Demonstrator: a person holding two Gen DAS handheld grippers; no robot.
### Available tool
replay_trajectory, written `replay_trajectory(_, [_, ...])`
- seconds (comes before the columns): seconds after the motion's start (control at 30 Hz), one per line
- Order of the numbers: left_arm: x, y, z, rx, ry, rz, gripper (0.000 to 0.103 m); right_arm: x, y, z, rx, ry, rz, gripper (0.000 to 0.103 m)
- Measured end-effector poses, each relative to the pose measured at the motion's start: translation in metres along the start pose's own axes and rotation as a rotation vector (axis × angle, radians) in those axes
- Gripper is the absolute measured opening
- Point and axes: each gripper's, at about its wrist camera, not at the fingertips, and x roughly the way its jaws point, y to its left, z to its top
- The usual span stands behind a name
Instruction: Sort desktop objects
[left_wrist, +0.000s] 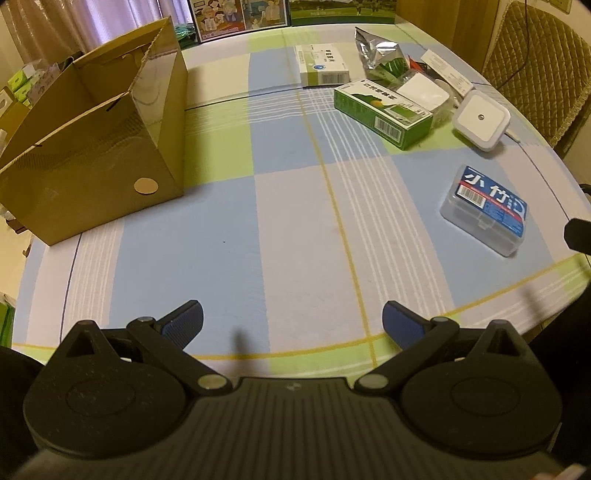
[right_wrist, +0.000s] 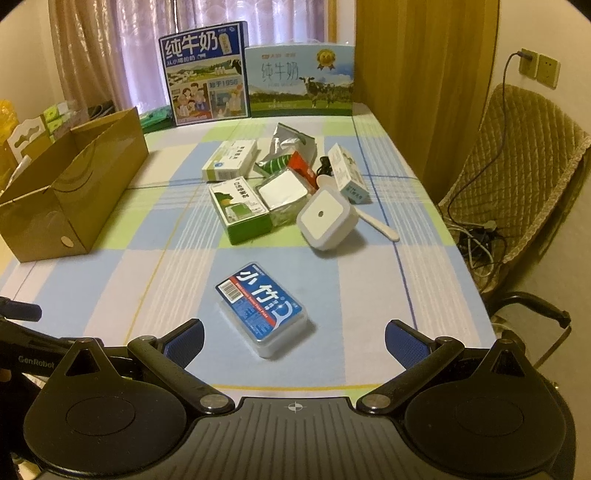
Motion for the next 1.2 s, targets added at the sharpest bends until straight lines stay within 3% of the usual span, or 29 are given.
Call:
replay_trajectory(0.33, [0.003, 0.004, 0.007, -0.001, -0.019, 0.001, 0.102, 0.022, 0.003, 0.012, -0.079, 0.058, 0.077, 0.101])
replay_trajectory(0.63, [0.003, 0.003, 0.014, 0.029, -0.04, 0.006, 0.102, 0.042, 0.013, 0.024, -0.277, 0.088, 0.104, 0.101])
replay_trajectory(0.97, [0.003, 0.017, 0.029, -0.012, -0.087, -0.127, 0.102, 0.07, 0.01, 0.041, -0.417, 0.203, 0.188, 0.101])
replay_trajectory(1.2, [0.007, 0.021, 0.039, -0.007, -0.086, -0.141, 0.102, 0.092, 0.015, 0.043, -0.498, 0.274, 0.194, 0.101])
